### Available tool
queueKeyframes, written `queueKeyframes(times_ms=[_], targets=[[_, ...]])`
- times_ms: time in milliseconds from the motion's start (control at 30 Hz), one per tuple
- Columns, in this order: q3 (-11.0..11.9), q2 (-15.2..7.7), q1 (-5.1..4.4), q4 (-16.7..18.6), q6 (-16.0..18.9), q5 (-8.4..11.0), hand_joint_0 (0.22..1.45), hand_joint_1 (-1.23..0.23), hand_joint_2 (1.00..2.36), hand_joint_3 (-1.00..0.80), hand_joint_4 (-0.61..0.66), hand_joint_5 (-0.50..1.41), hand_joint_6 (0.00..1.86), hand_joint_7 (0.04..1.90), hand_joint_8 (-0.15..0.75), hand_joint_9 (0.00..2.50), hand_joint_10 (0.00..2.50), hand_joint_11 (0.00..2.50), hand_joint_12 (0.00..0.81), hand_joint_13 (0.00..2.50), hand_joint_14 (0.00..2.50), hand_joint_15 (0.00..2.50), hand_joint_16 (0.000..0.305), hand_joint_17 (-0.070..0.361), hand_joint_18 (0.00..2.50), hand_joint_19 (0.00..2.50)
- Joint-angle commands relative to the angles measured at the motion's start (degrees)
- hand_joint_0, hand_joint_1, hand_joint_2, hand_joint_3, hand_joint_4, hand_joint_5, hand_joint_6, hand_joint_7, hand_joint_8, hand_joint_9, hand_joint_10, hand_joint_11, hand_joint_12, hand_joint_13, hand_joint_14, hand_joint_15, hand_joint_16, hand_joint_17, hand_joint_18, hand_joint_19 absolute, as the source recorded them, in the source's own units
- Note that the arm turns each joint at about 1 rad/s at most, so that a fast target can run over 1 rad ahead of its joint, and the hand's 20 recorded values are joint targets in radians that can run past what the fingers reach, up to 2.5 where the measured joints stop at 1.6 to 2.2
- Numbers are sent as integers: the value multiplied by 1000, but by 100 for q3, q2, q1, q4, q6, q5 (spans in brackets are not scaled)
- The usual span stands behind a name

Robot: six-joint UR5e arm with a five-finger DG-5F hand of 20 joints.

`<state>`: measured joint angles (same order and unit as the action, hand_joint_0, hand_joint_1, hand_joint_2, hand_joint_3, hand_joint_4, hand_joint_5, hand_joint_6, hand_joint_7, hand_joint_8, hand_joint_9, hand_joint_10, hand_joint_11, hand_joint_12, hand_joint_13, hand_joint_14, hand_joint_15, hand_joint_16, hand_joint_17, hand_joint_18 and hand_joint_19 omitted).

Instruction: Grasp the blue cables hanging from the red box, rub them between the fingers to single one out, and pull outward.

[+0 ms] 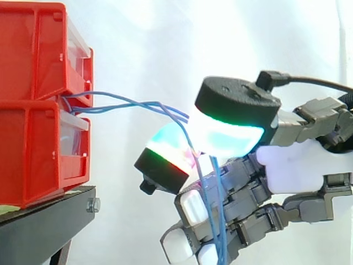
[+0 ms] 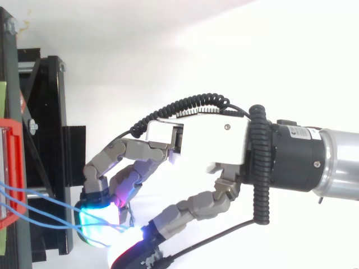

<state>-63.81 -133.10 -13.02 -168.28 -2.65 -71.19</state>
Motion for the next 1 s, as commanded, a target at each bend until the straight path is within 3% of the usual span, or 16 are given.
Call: queueKeyframes(times_ms=[0,667,967], targets=[[0,3,1,-3,2,0,542,-809,1001,-484,16,-138,866,1083,289,1014,17,554,366,716,23,551,46,104,642,595],[18,-5,27,-126,-7,-79,509,-574,1002,-472,77,-131,844,1077,316,1047,17,529,386,769,24,566,51,115,668,598],[439,3,141,-1110,-42,-88,505,-553,1000,-484,85,-130,840,1058,319,1053,17,523,388,778,23,560,51,116,671,605]])
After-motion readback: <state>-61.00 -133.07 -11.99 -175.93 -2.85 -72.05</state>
